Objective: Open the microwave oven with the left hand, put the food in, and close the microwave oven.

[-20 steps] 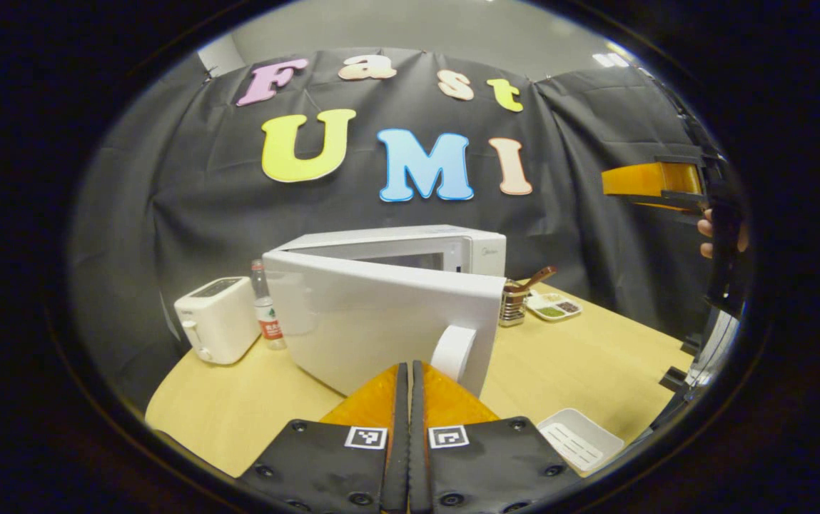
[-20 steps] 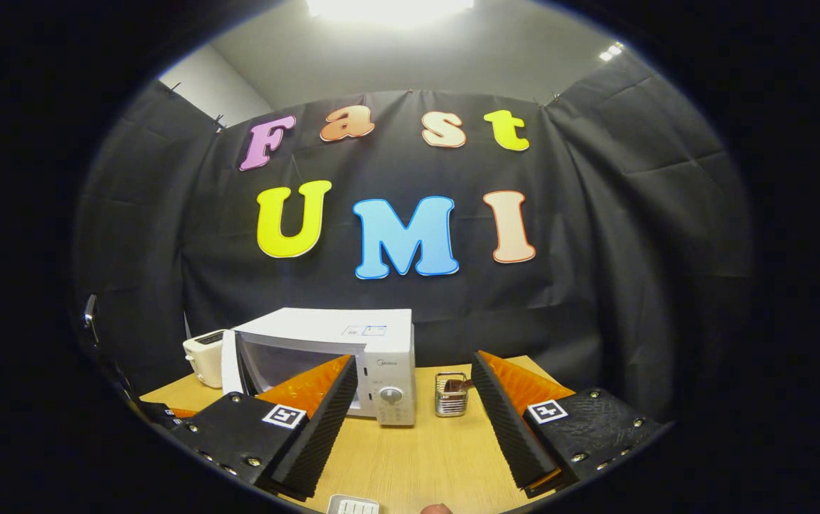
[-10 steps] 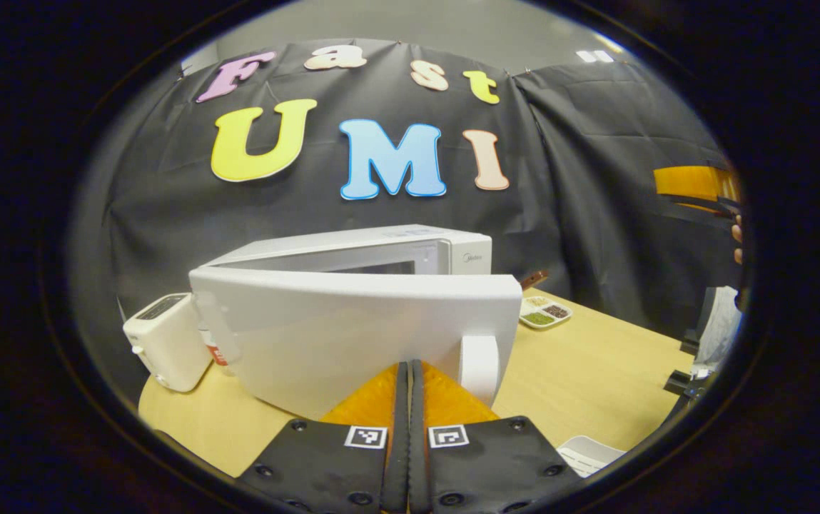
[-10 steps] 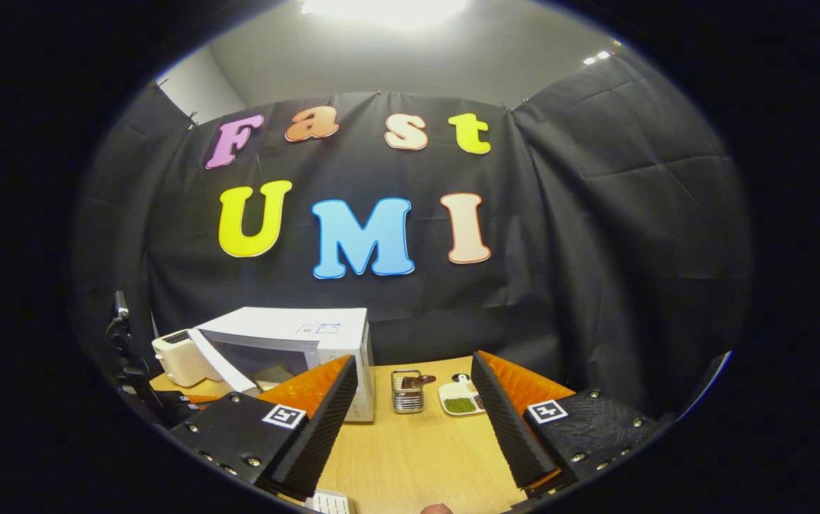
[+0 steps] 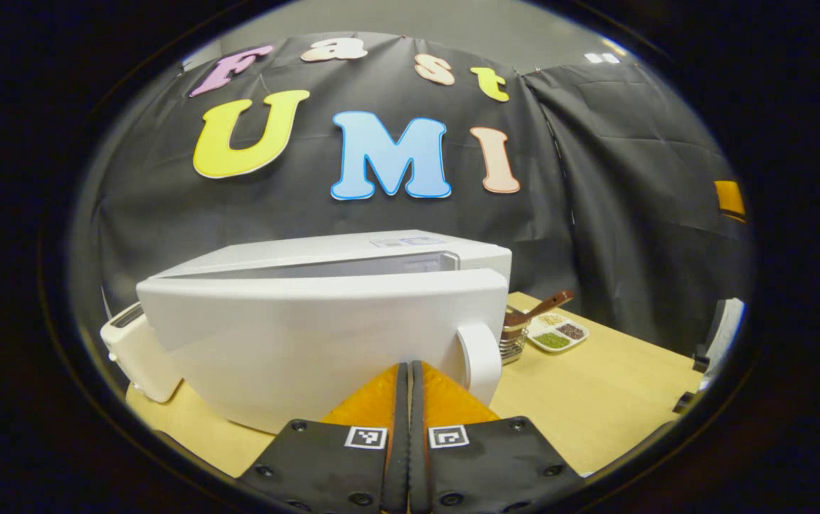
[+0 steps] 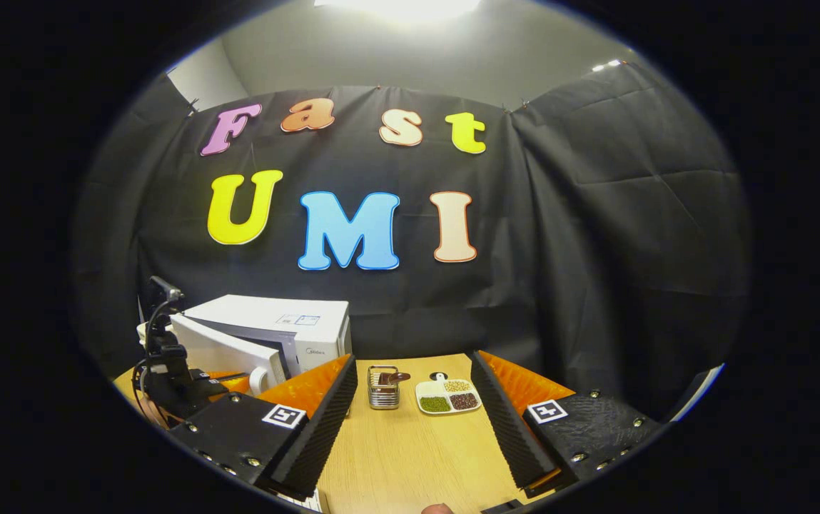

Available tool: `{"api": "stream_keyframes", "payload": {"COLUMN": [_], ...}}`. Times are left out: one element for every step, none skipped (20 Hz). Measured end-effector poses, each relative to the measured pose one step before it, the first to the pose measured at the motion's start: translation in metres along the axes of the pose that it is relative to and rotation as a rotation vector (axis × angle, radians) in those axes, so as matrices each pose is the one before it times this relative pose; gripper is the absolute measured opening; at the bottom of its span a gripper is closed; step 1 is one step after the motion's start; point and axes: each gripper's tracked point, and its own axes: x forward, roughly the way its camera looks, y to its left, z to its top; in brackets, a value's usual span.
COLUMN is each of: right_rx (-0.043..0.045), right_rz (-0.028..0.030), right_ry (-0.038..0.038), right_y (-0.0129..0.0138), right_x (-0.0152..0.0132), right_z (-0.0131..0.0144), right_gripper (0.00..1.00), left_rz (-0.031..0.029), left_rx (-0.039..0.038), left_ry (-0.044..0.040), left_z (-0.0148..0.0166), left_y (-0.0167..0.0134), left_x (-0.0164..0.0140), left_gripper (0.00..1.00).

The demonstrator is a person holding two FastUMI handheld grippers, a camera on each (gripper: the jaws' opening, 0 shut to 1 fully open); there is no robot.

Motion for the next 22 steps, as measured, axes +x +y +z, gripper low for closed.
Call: {"api": "stream_keyframes", "payload": {"right_rx": [-0.01143, -0.00938, -0.00431, 0.0003, 0.00167, 0.00111, -0.00057, -0.00134, -0.00184, -0.0021, -0.00171, 0.00198, 0.00412, 0.00462, 0.00782, 0.00711, 0.00098, -0.00202, -0.00022, 0.0012, 0.00172, 0.00606], "right_rz": [0.00423, 0.00297, 0.00396, 0.00373, 0.00128, 0.0017, -0.00019, 0.00129, 0.00105, 0.00117, -0.00178, -0.00035, 0.00514, 0.00202, 0.00604, 0.00889, 0.00685, 0.0082, 0.00853, 0.0147, 0.01053, 0.01158], "right_ry": [-0.00444, -0.00258, 0.0009, 0.00134, 0.00069, 0.00098, 0.00137, 0.00412, 0.00547, 0.00553, 0.00406, 0.00486, 0.00477, 0.00407, 0.00477, -0.00163, -0.00371, -0.00626, -0.00543, -0.00379, -0.00761, -0.01112], "right_y": [-0.00149, -0.00247, -0.00044, -0.00082, -0.00109, -0.00176, -0.00227, -0.00239, -0.00208, -0.0034, -0.00418, -0.00311, -0.0011, -0.00246, -0.00189, -0.00028, -0.00084, 0.00031, 0.00004, 0.00174, 0.00193, 0.00105], "right_x": [0.00031, 0.00018, 0.00013, 0.00154, 0.00147, 0.00117, -0.00055, 0.00027, -0.00008, -0.00079, -0.00019, -0.00002, -0.00147, 0.00057, 0.00082, -0.00075, -0.00225, -0.00237, -0.00274, -0.00248, -0.00159, -0.00153], "right_z": [0.00033, 0.00136, 0.00038, 0.00041, 0.0005, -0.00023, -0.00109, -0.00118, -0.00198, -0.00268, -0.00335, -0.00149, -0.00137, -0.00096, -0.00009, 0.00141, 0.00179, 0.00178, 0.00088, 0.00241, 0.00194, 0.00304], "right_gripper": [0.96, 0.97, 0.97, 0.97, 0.97, 0.97, 0.97, 0.97, 0.97, 0.96, 0.97, 0.97, 0.97, 0.97, 0.97, 0.97, 0.97, 0.97, 0.97, 0.97, 0.97, 0.97], "left_rz": [0.00912, 0.01059, 0.00955, 0.01144, 0.01412, 0.01067, 0.00851, 0.00888, 0.01934, 0.00659, 0.01416, 0.01831, 0.0183, 0.01611, 0.0129, 0.02826, -0.0069, -0.01326, 0.01231, 0.00761, 0.00655, 0.00543], "left_rx": [-0.00653, -0.00832, -0.01082, -0.01097, -0.00816, -0.006, -0.00289, 0.00169, 0.00898, -0.00096, 0.00461, 0.00879, -0.00143, 0.00341, 0.00174, 0.01684, -0.03735, -0.01675, 0.01047, 0.01401, 0.00092, -0.00201], "left_ry": [0.00032, 0.0016, -0.00012, 0.00079, 0.0008, -0.00038, 0.00097, -0.00241, 0.00304, 0.00025, -0.00717, -0.00557, -0.00662, -0.00607, 0.00551, 0.01583, 0.01793, -0.00888, -0.00763, -0.0177, -0.02804, -0.02757], "left_z": [0.00007, 0.00265, 0.0013, 0.00216, 0.00122, 0.00115, 0.00037, 0.00176, -0.00038, -0.0013, 0.00074, 0.00024, -0.00069, 0.00223, -0.00052, 0.00175, -0.00083, 0.00353, 0.00535, 0.00929, 0.01326, 0.01364], "left_y": [0.00181, 0.00213, 0.00143, 0.00089, 0.0018, 0.0015, 0.00037, 0.00096, 0.00251, -0.00073, -0.00138, 0.00044, 0.00097, 0.00022, -0.00089, 0.00623, -0.00018, -0.00422, 0.00391, 0.00531, 0.0028, 0.00108], "left_x": [0.00657, 0.00663, 0.00611, 0.00608, 0.00641, 0.00479, 0.004, 0.00398, 0.0024, 0.00178, -0.00068, -0.00007, 0.00092, 0.00095, 0.00394, 0.00478, 0.00107, -0.00263, -0.00487, -0.00744, -0.01302, -0.01276], "left_gripper": [0.07, 0.05, 0.05, 0.07, 0.07, 0.05, 0.07, 0.05, 0.05, 0.07, 0.07, 0.08, 0.08, 0.08, 0.07, 0.08, 0.08, 0.07, 0.07, 0.07, 0.07, 0.07]}}
